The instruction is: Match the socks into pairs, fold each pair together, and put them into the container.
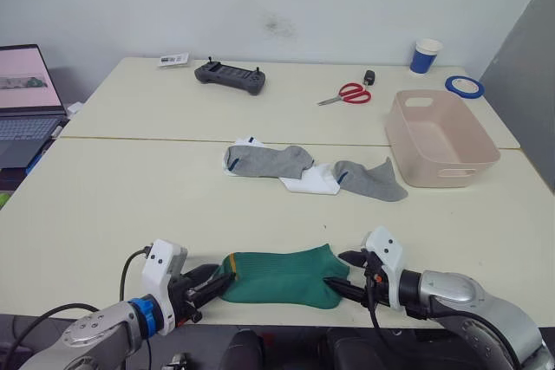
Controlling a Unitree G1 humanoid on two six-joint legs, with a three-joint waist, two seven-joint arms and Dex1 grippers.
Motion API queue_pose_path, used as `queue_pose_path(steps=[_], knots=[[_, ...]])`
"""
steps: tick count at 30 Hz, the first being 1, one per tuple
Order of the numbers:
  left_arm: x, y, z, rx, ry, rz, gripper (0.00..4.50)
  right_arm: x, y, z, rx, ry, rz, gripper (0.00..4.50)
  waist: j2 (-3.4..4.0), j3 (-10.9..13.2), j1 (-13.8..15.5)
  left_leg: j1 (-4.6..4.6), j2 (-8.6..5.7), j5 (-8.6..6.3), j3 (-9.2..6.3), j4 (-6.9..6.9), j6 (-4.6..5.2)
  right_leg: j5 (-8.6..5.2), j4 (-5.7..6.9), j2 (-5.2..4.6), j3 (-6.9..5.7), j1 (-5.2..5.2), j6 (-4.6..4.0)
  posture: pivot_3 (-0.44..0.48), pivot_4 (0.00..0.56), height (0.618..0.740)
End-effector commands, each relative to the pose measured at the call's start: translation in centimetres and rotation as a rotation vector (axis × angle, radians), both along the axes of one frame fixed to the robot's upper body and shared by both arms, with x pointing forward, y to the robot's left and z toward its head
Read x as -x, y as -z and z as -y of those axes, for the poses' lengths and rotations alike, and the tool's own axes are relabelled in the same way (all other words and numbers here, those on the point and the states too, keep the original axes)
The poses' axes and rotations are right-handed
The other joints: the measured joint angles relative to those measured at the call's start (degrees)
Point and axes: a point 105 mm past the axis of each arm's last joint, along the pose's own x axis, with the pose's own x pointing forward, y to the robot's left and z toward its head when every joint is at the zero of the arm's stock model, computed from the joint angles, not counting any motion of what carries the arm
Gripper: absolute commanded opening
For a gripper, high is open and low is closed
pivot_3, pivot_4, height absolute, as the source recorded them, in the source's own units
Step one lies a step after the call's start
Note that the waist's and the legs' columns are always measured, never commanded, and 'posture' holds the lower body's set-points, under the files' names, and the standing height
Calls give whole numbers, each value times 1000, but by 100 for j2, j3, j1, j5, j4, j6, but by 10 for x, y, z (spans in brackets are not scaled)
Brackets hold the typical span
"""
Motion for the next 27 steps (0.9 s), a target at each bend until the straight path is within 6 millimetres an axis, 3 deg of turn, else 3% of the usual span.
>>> queue_pose_path(steps=[1, 4, 6, 16, 22, 27], knots=[[7, 8, 4, 6, 22, -49, 878, 7, 1, -5, -2, -33, -7, 1711, 0, 0, -1, -1, 0, 0, 1, 0, 0, 0, 0, 0, -1, 1, 0, 0, 150, 740], [5, 1, 7, 47, 19, -20, 0, 8, 0, -5, -3, -40, -5, 686, 0, 0, -1, -3, 1, 0, 2, -2, 0, -2, -1, 1, -2, 6, -1, 0, 150, 740], [3, -6, 10, 77, 21, 8, 0, 5, -5, -6, -15, -40, 16, 29, 0, 0, -1, -4, 1, 0, 1, -3, 0, -2, -1, 1, -2, 6, -1, 0, 150, 740], [-45, -36, 26, 114, 40, 138, 0, -34, -30, 5, -30, 13, 95, 29, -3, 4, -1, 1, -8, 1, 3, 8, 0, 7, 2, 17, -13, 23, 12, 0, 150, 740], [-79, -21, 25, 34, -1, 121, 0, -58, -26, 11, 23, 47, 95, 29, -4, 4, -1, -1, -7, 1, 1, 4, 1, 27, -1, 27, -18, 21, 51, 0, 150, 740], [-82, -11, 25, 12, -16, 105, 0, -63, -21, 10, 34, 81, 64, 29, -3, 4, -9, -3, -2, 0, -1, -1, 2, 22, 1, 31, -16, 18, 50, 0, 150, 740]])
